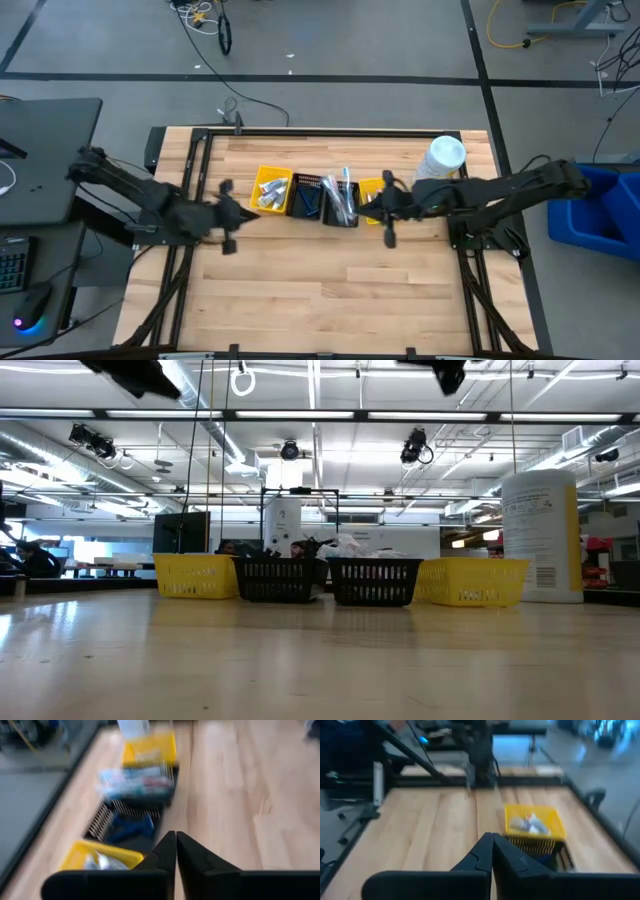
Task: Pick & Place Travel size toiletries
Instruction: Return to Home Position
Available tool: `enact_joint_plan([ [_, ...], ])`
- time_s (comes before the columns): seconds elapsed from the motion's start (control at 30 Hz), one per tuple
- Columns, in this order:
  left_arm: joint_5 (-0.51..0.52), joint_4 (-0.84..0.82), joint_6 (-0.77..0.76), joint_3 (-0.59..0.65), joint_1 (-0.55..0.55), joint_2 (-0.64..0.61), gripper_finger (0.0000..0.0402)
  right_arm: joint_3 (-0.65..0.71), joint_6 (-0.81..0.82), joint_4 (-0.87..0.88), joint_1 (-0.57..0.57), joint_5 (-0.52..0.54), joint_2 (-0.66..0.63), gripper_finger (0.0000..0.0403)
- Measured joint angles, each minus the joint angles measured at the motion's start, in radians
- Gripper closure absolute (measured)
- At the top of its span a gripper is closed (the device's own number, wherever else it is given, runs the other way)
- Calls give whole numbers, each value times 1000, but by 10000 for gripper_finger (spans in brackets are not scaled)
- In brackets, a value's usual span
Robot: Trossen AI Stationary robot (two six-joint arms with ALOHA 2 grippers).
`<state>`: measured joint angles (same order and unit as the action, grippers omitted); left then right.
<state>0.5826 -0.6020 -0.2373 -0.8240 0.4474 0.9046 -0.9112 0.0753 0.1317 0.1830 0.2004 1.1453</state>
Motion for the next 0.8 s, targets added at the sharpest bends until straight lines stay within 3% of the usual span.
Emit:
enact_joint_plan([
  [0.07,14,-4,27,1,11,-90,394,0,-54,18,12,-3,-58,395],
  [0.23,18,37,145,75,24,-327,385,24,-131,101,12,-42,-190,399],
  [0.43,2,277,283,307,24,-595,391,206,-222,-18,-34,-235,-336,401],
  [0.6,17,483,384,488,24,-779,396,362,-226,-103,-89,-255,-477,401],
  [0.8,30,521,403,608,22,-902,380,516,-190,-116,-137,-310,-664,401],
])
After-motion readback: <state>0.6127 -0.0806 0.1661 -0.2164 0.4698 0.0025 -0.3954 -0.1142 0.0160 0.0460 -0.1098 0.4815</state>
